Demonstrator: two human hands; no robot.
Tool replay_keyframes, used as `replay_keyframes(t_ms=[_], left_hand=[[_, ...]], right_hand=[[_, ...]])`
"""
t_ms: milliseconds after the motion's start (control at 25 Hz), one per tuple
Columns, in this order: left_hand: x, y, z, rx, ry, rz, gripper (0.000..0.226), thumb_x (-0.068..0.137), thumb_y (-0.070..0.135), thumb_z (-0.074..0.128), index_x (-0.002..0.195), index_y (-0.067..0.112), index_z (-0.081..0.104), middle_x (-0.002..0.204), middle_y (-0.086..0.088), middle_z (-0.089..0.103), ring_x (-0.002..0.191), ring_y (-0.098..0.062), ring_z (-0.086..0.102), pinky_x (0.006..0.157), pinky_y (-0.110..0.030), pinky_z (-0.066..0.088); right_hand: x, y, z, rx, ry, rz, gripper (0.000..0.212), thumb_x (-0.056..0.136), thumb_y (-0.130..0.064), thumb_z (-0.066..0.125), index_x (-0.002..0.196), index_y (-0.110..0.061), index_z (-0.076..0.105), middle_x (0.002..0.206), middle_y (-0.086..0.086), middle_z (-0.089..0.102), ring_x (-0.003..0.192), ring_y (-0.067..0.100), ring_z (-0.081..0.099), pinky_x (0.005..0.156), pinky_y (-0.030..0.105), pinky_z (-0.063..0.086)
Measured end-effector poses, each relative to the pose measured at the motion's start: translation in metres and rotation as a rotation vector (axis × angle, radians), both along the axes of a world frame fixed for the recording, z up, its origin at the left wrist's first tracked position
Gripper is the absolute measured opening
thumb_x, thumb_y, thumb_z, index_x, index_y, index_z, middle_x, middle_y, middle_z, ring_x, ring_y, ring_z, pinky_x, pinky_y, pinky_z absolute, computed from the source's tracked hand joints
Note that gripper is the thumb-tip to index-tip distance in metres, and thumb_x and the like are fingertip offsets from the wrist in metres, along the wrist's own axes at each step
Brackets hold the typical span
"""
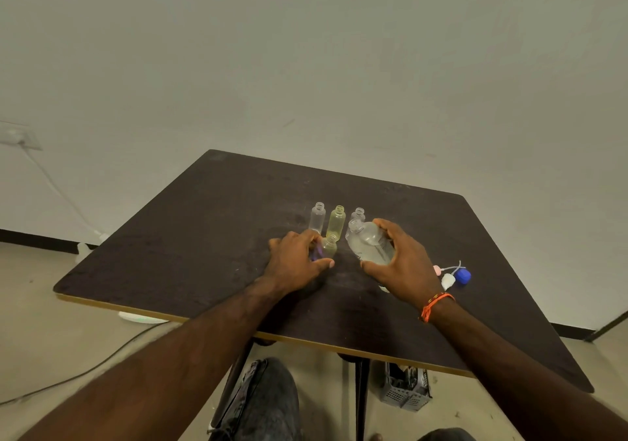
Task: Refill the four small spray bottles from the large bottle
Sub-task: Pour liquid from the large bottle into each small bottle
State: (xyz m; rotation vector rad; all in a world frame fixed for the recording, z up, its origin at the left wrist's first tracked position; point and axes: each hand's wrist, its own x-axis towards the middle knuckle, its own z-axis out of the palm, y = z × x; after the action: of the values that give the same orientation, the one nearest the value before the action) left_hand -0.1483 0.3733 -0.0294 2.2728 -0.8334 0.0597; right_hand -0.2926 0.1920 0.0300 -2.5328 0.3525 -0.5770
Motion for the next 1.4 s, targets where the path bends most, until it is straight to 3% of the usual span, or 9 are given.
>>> replay_keyframes(t_ms=[240,400,880,1400], left_hand=[[0.002,0.005,0.004,0.008,0.012,-0.058,0.036,0.082,0.053,0.082,0.105,0.036,0.060,0.105,0.014,0.070,0.107,-0.009,0.058,0.101,-0.040,0.032],[0.003,0.006,0.004,0.008,0.008,-0.070,0.035,0.082,0.053,0.082,0.102,0.037,0.058,0.104,0.014,0.070,0.106,-0.009,0.060,0.096,-0.037,0.028],[0.006,0.001,0.002,0.022,-0.012,-0.087,0.044,0.080,0.054,0.082,0.114,0.033,0.065,0.099,0.015,0.069,0.101,-0.008,0.060,0.098,-0.041,0.033],[0.007,0.001,0.002,0.057,-0.032,-0.094,0.051,0.083,0.054,0.081,0.124,0.031,0.062,0.110,0.011,0.070,0.108,-0.011,0.060,0.102,-0.042,0.033]], right_hand=[[0.005,-0.002,-0.001,-0.121,0.151,-0.020,0.083,0.072,-0.039,0.082,0.145,-0.027,0.044,0.136,0.001,0.057,0.118,0.021,0.054,0.099,0.038,0.050],[0.006,0.001,0.000,-0.170,0.197,-0.023,0.083,0.074,-0.038,0.082,0.147,-0.028,0.043,0.138,0.002,0.057,0.119,0.023,0.054,0.101,0.044,0.050],[0.006,-0.001,0.005,-0.331,0.265,0.000,0.085,0.077,-0.044,0.077,0.150,-0.031,0.038,0.141,0.002,0.055,0.122,0.026,0.053,0.101,0.049,0.049],[0.008,-0.005,0.013,-0.450,0.308,-0.011,0.085,0.076,-0.047,0.073,0.151,-0.036,0.034,0.141,-0.001,0.054,0.125,0.026,0.049,0.102,0.050,0.044]])
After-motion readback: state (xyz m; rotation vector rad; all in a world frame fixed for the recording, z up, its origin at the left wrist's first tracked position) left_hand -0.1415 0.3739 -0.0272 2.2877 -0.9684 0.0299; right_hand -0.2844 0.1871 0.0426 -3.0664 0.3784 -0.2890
